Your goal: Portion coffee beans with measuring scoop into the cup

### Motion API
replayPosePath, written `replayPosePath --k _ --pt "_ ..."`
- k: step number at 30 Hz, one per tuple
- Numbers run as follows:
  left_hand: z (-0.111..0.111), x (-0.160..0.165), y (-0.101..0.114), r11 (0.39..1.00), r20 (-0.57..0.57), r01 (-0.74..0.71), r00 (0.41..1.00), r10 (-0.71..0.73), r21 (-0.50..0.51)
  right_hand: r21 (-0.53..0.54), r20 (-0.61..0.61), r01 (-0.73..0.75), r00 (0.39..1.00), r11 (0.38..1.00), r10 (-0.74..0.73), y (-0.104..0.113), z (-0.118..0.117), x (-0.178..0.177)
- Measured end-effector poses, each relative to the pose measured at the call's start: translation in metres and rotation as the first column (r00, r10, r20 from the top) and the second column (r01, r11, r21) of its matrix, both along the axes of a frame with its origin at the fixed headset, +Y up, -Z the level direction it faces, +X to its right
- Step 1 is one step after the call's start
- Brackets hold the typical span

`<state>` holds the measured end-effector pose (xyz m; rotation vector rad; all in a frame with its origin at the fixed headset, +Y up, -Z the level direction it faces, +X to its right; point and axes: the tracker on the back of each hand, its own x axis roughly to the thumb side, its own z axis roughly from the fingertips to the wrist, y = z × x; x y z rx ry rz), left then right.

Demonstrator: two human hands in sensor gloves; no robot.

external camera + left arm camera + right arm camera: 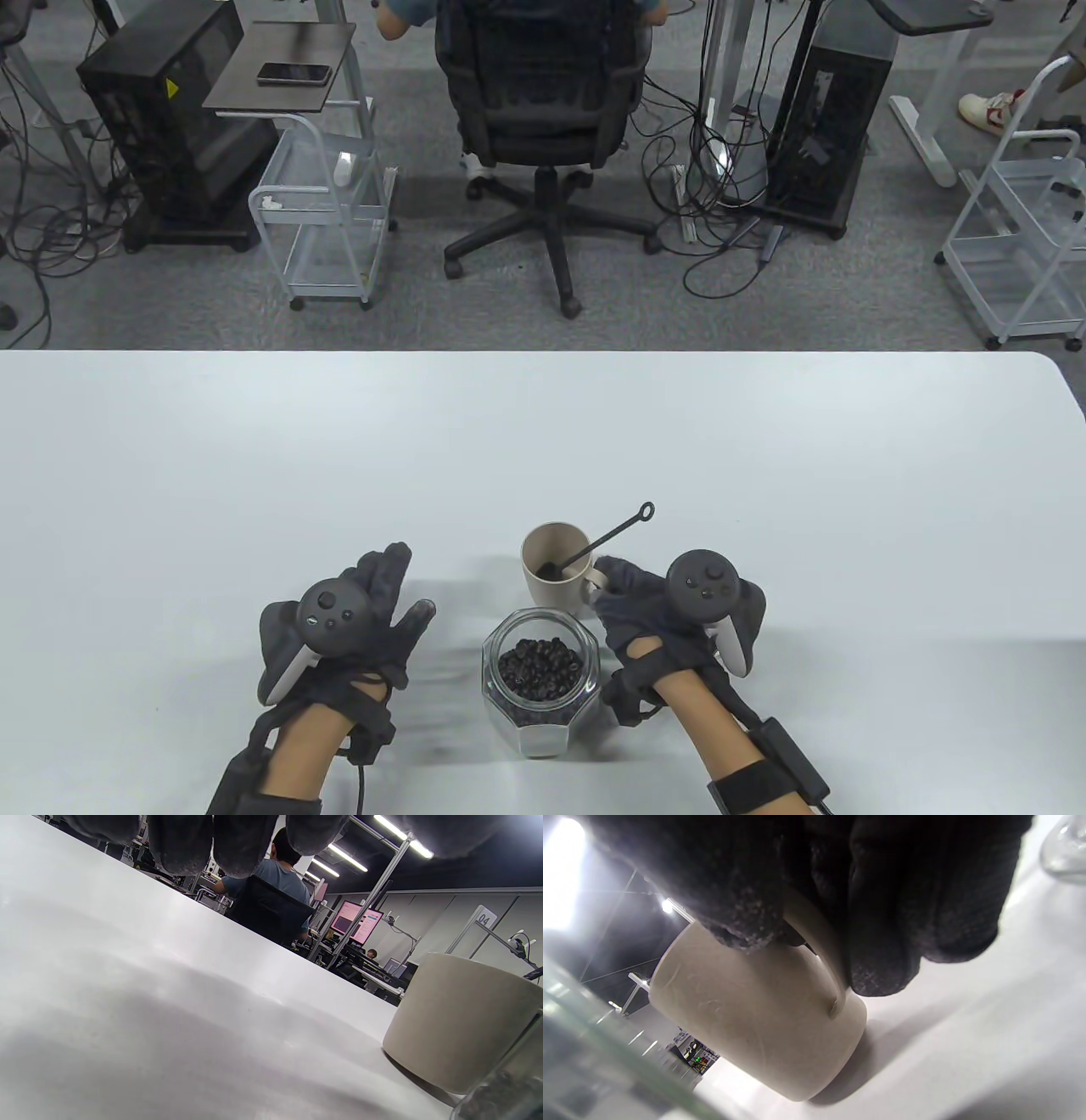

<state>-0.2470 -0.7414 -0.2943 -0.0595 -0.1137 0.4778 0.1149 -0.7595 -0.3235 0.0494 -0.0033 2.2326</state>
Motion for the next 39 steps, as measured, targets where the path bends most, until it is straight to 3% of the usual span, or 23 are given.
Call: replayPosePath --k 12,23,39 --pt "0.001 0.0 -0.001 1.0 -0.006 0.001 1.0 -0.001 -0.008 -0.024 -0.019 -0.038 0.999 0.999 0.037 0.0 0.003 0.003" --pt "0.002 0.002 -0.001 1.0 0.0 0.01 1.0 -0.01 0.0 -0.027 0.015 0.025 1.0 0.999 -0.024 0.007 0.01 0.016" --pt "0.002 0.003 0.0 1.0 -0.012 0.019 1.0 -0.019 0.009 0.069 0.164 0.252 0.952 0.965 -0.26 0.03 0.019 0.075"
